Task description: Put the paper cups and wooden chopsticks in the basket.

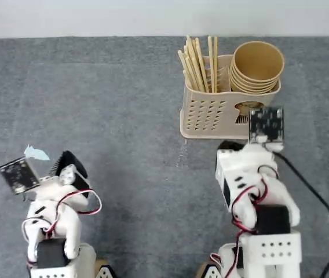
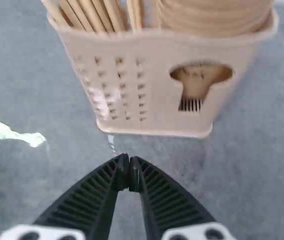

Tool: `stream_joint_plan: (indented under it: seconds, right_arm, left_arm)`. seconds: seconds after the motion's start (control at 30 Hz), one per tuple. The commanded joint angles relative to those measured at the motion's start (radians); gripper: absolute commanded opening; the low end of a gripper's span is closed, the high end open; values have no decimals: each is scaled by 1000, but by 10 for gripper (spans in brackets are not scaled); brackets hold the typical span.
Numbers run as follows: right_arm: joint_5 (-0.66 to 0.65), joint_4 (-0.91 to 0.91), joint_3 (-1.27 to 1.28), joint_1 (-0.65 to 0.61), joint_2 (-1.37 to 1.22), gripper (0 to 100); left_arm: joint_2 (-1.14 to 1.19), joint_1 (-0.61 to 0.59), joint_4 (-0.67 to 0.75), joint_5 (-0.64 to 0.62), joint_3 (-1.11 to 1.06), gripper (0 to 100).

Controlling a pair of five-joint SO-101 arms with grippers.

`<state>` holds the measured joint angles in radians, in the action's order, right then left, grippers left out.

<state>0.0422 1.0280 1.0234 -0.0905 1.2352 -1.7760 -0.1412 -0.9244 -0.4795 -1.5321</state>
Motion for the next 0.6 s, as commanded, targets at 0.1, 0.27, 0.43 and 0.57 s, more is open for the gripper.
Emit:
stream_joint_plan:
  seconds: [0.1, 0.27, 0.43, 0.57]
  right_arm:
    - [11, -73, 285, 8, 311, 8]
    - [11, -50, 476, 13, 559, 8]
    - [11, -27, 560, 13, 561, 8]
    - [11, -1, 608, 4, 559, 8]
  left_arm:
    - [-3, 74, 8, 17, -19, 13]
    - [-49, 127, 9, 60, -124, 13]
    - [-43, 135, 2, 91, -151, 13]
    - [-40, 143, -26, 169, -151, 13]
